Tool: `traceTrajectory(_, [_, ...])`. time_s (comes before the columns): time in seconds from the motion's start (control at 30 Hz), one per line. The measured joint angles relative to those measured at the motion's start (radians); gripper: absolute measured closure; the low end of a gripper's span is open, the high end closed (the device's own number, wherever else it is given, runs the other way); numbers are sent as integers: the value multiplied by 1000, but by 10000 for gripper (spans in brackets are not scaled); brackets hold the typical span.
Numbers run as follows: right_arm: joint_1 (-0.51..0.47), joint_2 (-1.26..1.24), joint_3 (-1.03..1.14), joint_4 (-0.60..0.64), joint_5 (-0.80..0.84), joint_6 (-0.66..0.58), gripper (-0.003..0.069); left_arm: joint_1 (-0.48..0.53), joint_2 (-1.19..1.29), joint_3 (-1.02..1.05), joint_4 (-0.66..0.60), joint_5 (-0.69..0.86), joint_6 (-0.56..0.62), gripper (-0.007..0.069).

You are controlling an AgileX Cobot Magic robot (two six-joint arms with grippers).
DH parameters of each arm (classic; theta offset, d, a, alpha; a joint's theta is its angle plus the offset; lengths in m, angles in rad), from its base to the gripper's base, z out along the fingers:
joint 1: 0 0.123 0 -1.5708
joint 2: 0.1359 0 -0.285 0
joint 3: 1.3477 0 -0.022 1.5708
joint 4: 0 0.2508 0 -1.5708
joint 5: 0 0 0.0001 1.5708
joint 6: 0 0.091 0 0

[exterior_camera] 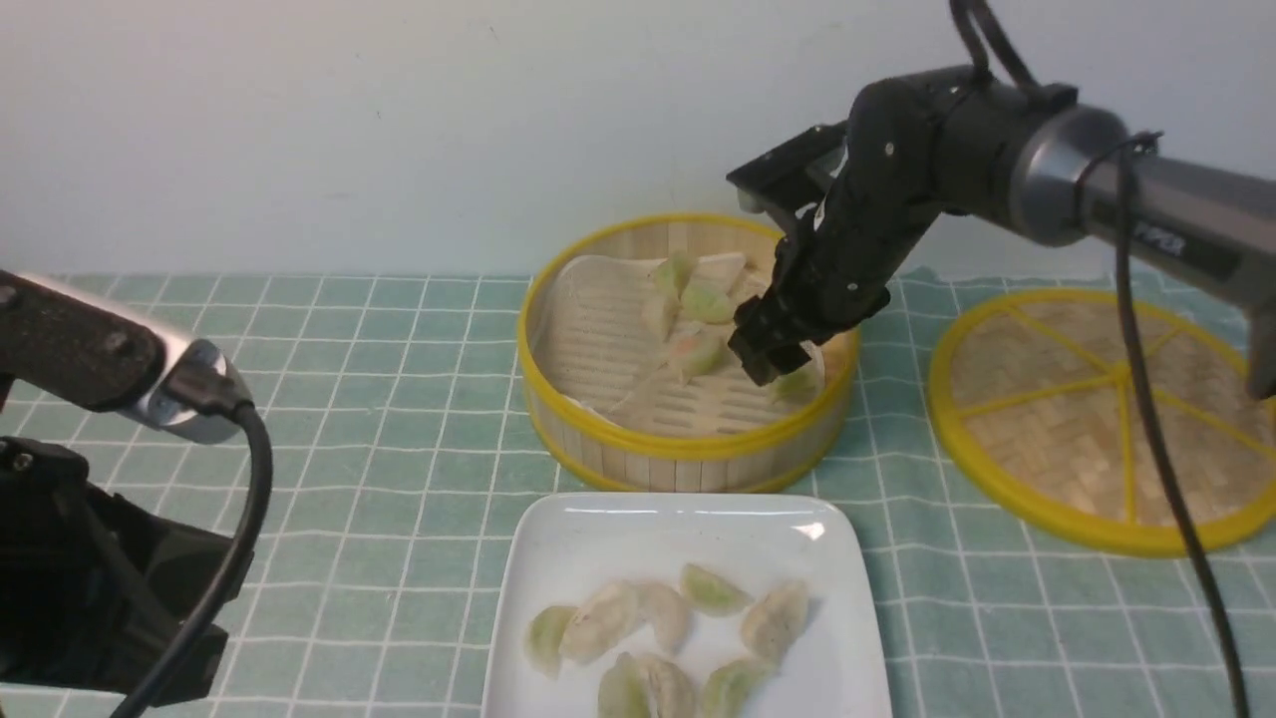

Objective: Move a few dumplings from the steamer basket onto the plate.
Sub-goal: Use the right arm to grab a dumpling from inside the steamer

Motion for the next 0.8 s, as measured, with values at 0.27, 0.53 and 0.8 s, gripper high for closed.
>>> traceTrajectory(0.27, [3,72,-19,-37,-19,0,164,0,0,1,1,35,-8,631])
traceTrajectory(0.53, [3,77,-25,-17,14,1,316,0,0,1,1,37,-14,631])
traceTrajectory(0.8, [3,22,-19,11,29,1,316,0,0,1,2,36,-14,631])
